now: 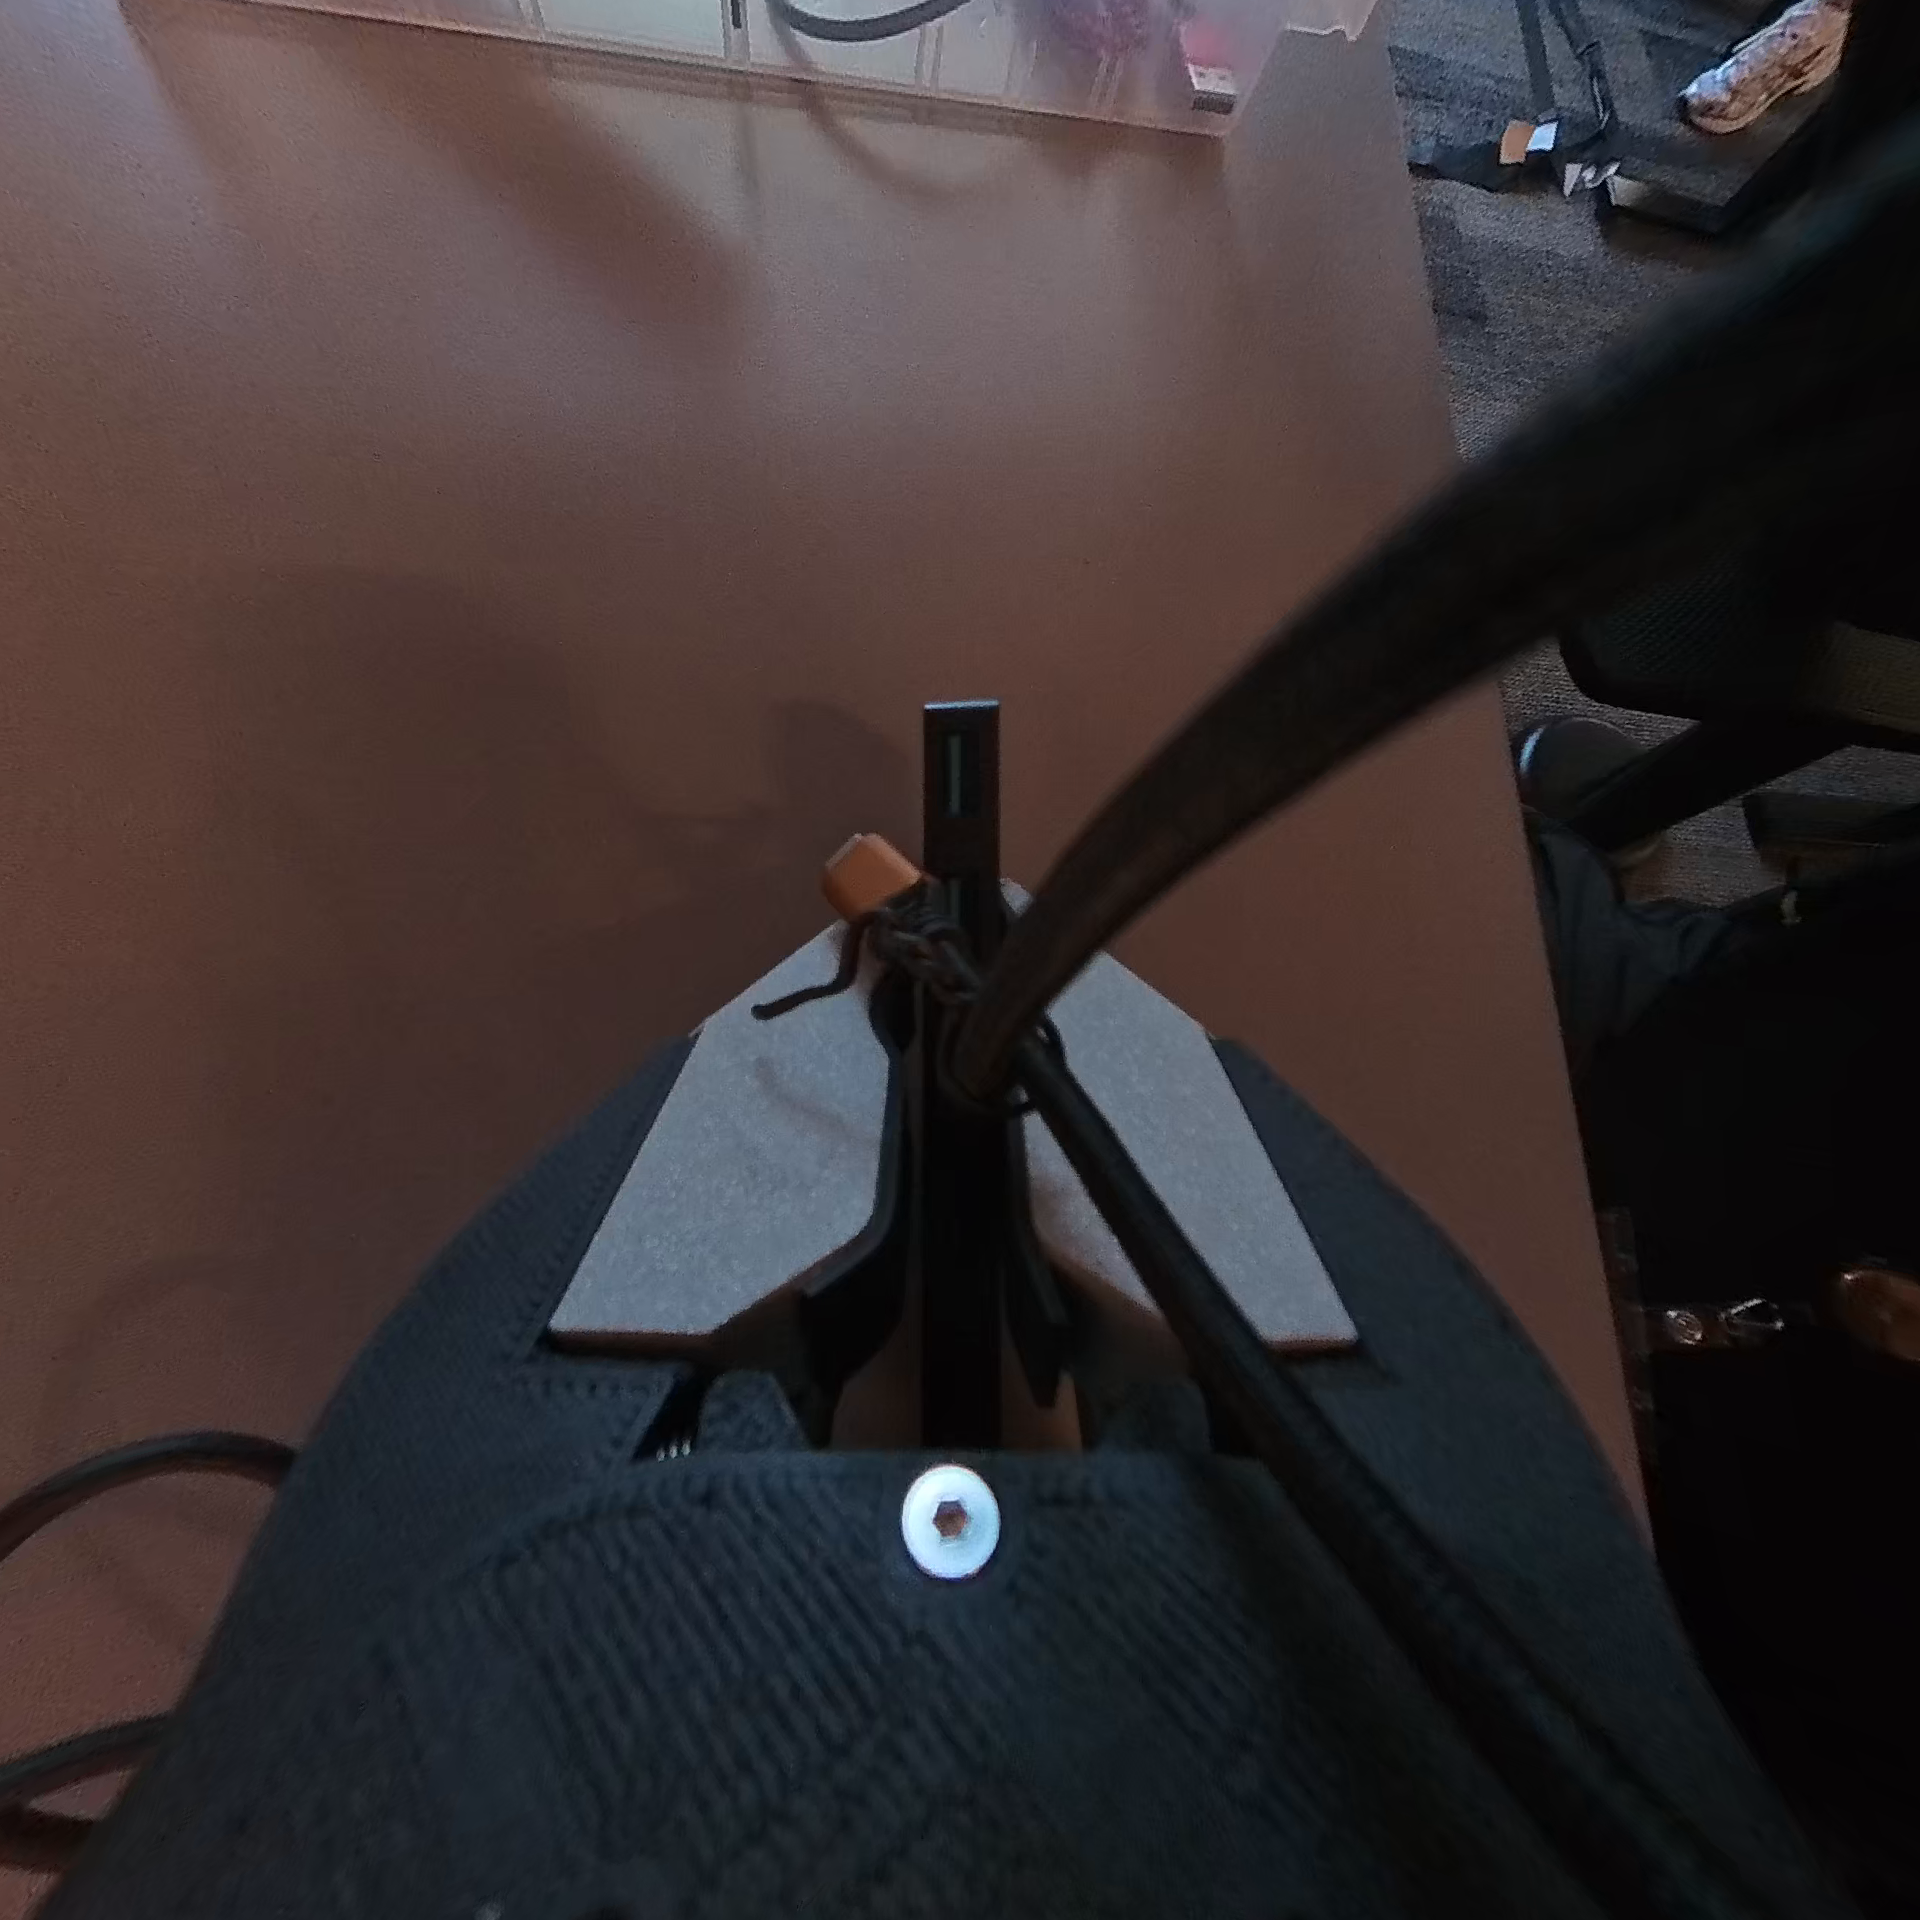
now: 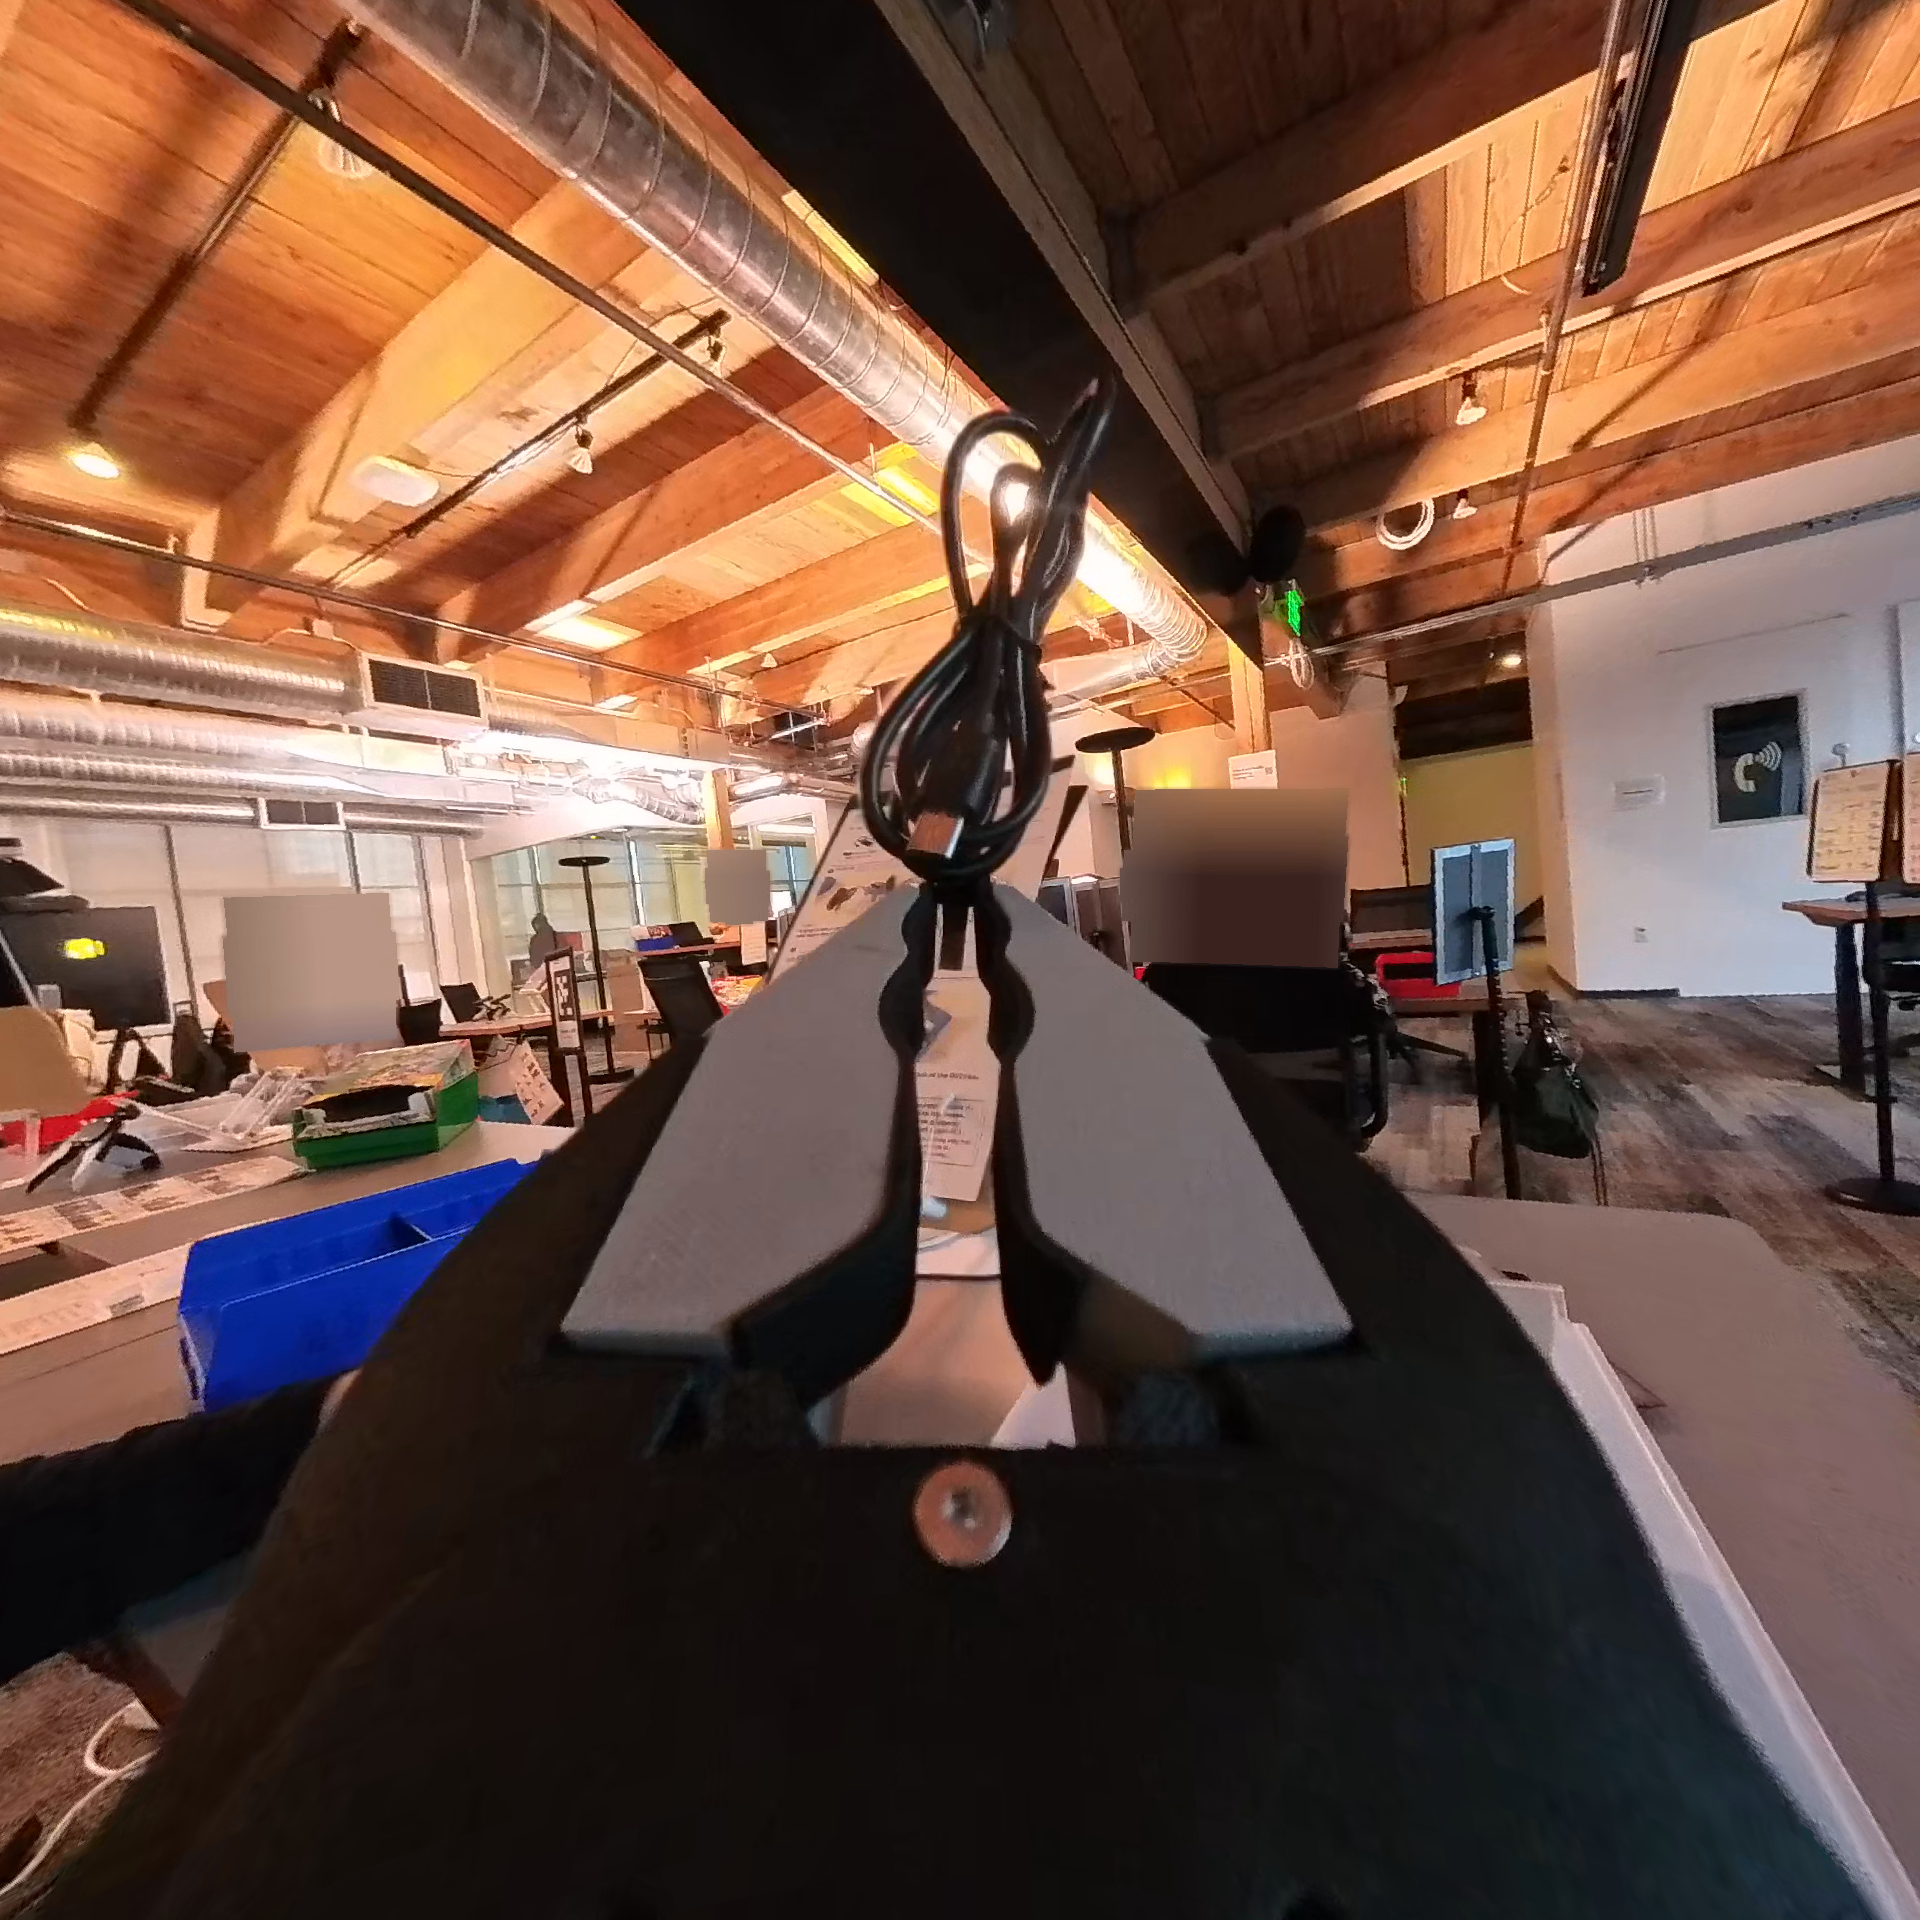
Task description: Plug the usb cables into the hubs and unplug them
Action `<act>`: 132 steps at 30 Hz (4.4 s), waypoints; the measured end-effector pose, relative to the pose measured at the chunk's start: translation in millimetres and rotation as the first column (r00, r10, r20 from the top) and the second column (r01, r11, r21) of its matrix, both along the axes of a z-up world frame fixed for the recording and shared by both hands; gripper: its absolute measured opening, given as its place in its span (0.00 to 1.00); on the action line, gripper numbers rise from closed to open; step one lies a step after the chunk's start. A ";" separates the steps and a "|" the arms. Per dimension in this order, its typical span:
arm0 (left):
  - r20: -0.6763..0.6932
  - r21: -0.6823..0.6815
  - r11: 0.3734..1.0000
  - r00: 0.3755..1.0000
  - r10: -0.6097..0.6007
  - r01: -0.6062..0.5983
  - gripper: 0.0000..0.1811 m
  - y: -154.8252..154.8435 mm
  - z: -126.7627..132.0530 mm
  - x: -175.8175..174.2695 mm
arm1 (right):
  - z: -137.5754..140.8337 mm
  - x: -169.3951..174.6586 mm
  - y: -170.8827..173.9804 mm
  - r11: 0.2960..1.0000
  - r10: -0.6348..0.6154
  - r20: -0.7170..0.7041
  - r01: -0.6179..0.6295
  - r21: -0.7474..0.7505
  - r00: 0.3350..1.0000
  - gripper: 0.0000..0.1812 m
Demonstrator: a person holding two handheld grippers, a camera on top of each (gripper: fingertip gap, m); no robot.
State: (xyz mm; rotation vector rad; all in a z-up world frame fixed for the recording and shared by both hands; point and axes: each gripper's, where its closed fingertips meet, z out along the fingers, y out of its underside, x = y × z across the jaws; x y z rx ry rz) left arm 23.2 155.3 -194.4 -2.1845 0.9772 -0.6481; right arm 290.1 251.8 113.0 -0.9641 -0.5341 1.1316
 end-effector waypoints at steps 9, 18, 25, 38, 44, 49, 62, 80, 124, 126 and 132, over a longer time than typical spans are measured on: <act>-0.003 0.002 1.000 1.000 -0.001 0.001 0.06 -0.4 -0.3 0.1 | -6.0 3.4 9.2 1.000 -0.009 -0.003 0.009 -0.023 1.000 0.02; -0.006 0.001 1.000 1.000 -0.003 0.003 0.06 -0.5 -0.6 0.2 | -13.1 5.7 18.6 0.999 -0.022 0.001 0.022 -0.048 1.000 0.02; -0.006 0.001 1.000 1.000 -0.003 0.003 0.06 -0.5 -0.7 0.1 | -26.9 8.1 34.6 0.995 -0.059 0.040 0.062 -0.084 0.997 0.02; -0.006 0.025 1.000 1.000 0.013 -0.012 0.06 2.4 1.9 -1.8 | -211.3 -9.9 87.7 0.781 0.147 0.812 0.438 -0.446 0.564 0.02; -0.007 0.034 0.999 1.000 0.015 -0.014 0.06 2.8 3.2 -2.2 | -274.1 -19.4 78.8 0.683 0.367 0.864 0.531 -0.501 0.344 0.03; 0.005 0.058 0.998 1.000 0.021 -0.021 0.06 4.6 8.1 -2.6 | -233.3 -18.9 83.2 0.755 0.155 0.940 0.577 -0.311 0.305 0.15; 0.024 0.171 0.983 0.997 -0.077 0.071 0.05 -3.3 26.4 11.9 | -217.3 -230.6 -98.0 0.880 0.394 0.901 -0.356 -0.314 0.180 0.21; 0.270 0.103 0.989 0.954 -0.132 0.108 0.06 -18.5 60.7 15.5 | -214.5 -250.9 -109.8 0.763 0.557 0.789 -0.536 -0.363 0.258 0.04; 0.114 0.004 0.992 0.985 -0.127 0.128 0.06 -23.8 25.9 16.9 | -235.6 -283.7 -120.3 0.685 0.652 0.704 -0.619 -0.385 0.283 0.06; 0.151 0.001 0.994 0.983 -0.108 0.109 0.06 -20.4 29.1 17.7 | -232.4 -285.8 -118.2 0.696 0.646 0.696 -0.616 -0.369 0.313 0.06; 0.165 0.030 0.999 0.985 -0.048 0.043 0.05 -11.0 31.4 9.9 | -225.3 -293.0 -110.1 0.621 0.772 0.492 -0.642 -0.450 0.402 0.05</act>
